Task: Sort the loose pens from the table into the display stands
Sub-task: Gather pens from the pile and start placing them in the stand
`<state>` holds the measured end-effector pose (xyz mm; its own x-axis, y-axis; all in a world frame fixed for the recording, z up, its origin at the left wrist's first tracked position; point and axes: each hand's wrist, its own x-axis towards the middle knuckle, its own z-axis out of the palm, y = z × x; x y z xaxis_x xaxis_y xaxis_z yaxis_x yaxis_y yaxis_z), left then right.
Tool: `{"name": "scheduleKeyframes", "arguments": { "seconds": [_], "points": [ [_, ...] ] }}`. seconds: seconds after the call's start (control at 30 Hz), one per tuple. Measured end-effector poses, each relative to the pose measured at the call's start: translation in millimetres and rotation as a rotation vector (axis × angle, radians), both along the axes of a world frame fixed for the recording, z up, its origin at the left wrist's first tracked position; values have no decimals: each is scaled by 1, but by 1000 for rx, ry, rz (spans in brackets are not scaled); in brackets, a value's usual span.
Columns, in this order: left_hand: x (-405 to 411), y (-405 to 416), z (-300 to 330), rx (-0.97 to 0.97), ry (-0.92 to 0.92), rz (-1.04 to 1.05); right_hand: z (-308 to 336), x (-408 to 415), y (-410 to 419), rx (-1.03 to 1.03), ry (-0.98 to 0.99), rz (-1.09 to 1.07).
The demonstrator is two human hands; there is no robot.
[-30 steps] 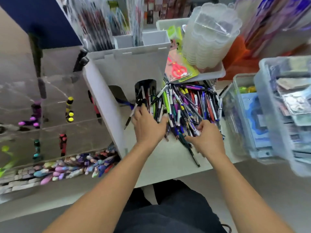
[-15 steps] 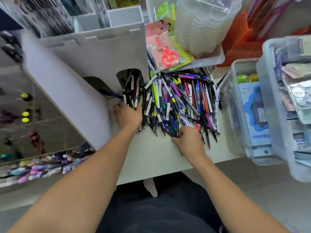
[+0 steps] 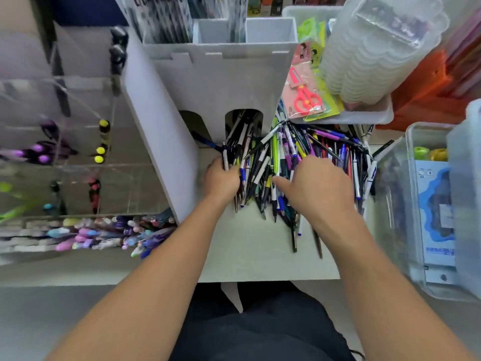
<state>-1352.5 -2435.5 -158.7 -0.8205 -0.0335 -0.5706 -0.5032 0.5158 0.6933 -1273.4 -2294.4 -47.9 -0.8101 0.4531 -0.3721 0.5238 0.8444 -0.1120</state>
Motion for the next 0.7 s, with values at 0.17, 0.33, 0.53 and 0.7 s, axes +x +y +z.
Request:
{"name": "scheduleKeyframes", "arguments": {
  "seconds": [0.17,0.33,0.53,0.7],
  "points": [
    [11,-7,-1,101,11,102,-53,-47,-36,-369,255,325],
    [36,-27,-1,100,5,40,-107,-105,-41,-288,140,413],
    [59,-49,-14,85,-17,-21,-120,-138,-41,-107,-94,440],
    [54,-45,-10,137,-56,76,-118,-123,-42,-84,-133,475]
  ]
}}
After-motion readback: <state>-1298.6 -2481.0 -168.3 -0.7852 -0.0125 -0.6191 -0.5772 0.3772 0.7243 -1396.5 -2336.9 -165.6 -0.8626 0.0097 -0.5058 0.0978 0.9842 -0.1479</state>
